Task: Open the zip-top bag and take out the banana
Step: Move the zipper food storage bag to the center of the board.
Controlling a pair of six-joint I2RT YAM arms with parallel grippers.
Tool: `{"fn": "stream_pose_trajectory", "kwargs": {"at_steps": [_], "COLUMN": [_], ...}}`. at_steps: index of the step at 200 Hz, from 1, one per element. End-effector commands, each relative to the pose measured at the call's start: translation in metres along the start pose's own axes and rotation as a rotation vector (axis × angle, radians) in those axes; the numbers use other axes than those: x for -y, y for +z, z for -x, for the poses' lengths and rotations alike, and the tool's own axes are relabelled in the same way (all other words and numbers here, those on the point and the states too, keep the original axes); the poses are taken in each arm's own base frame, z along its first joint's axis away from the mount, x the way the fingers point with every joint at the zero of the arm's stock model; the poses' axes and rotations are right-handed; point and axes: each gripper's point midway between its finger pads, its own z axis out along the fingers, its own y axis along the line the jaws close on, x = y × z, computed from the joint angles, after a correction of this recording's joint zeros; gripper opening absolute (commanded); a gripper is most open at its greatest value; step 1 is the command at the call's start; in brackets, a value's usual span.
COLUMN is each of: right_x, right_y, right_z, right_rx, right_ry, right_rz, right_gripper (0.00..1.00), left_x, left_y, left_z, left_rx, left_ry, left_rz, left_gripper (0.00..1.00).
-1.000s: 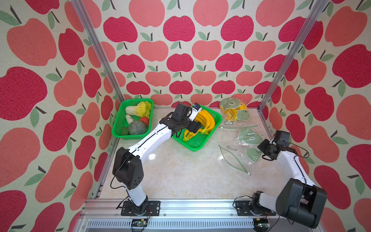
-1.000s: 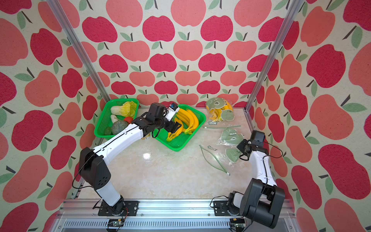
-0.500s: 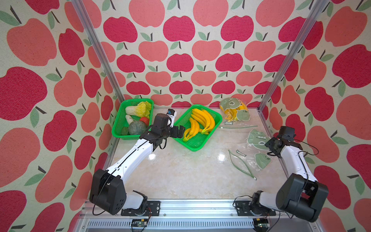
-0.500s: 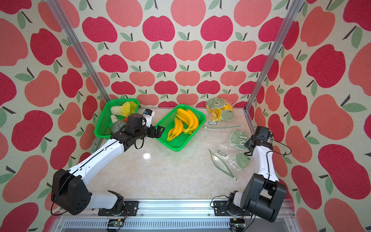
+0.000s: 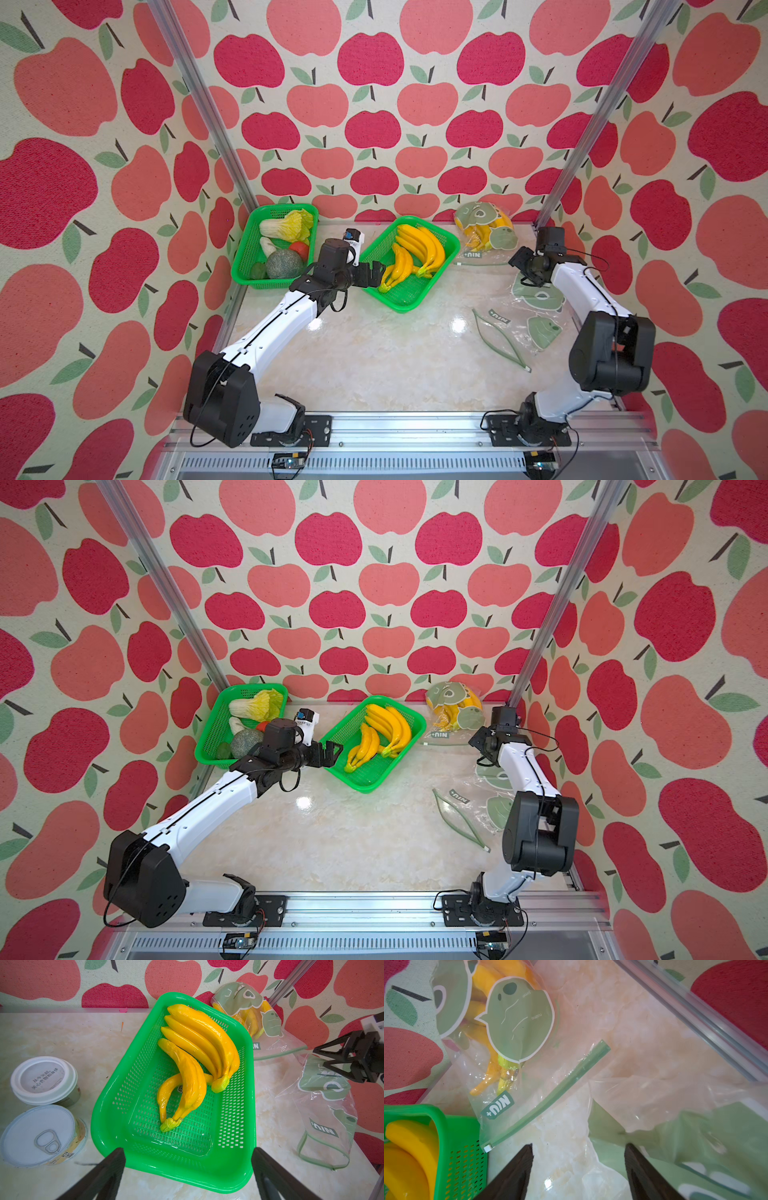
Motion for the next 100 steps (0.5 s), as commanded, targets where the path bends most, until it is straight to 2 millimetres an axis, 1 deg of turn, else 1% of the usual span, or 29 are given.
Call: {"fn": "stream_pose_trajectory", "kwargs": {"at_steps": [1,21,41,68,77,87,95,100], "right_x": [-0.03,-0.039,-0.045,-0.044,-0.044,-0.046,-0.047,-0.049], "right_y": [0.021,0.046,0.065,0.09,0.096,0.1,0.1,0.098], "right_z": [0.009,0.013,0.018,0.025,0.029,0.033,0.037,0.039], "right_rx": [-0.02,-0.035,-0.037,-0.044,-0.044,-0.041,-0.031,-0.026], "right_ry": [0.075,0.101,0.128,0.175,0.189,0.195,0.193,0.188], "right_rz": [0.107,0.128,0.158,0.171,0.18,0.195,0.201,0.205], "right_gripper": [0.74,0.74,0.74,0.73,0.7,0.64,0.58,0.52], "left_x": [0.002,0.007,0.015,0.029,0.035,0.041,0.045,0.047], "left_y": [0.0,0.001,0.005,0.012,0.015,0.018,0.019,0.021], "left_z": [-0.004,-0.004,-0.004,-0.004,-0.003,-0.004,-0.003,-0.003], "left_rx": [-0.006,0.002,0.006,0.013,0.018,0.022,0.028,0.026], "left_ry": [0.015,0.045,0.055,0.095,0.113,0.135,0.149,0.156], "left_rz": [0.02,0.026,0.007,-0.015,-0.024,-0.036,-0.043,-0.049], "left_gripper": [0.98,0.98,0.98,0.98,0.98,0.98,0.98,0.98]}}
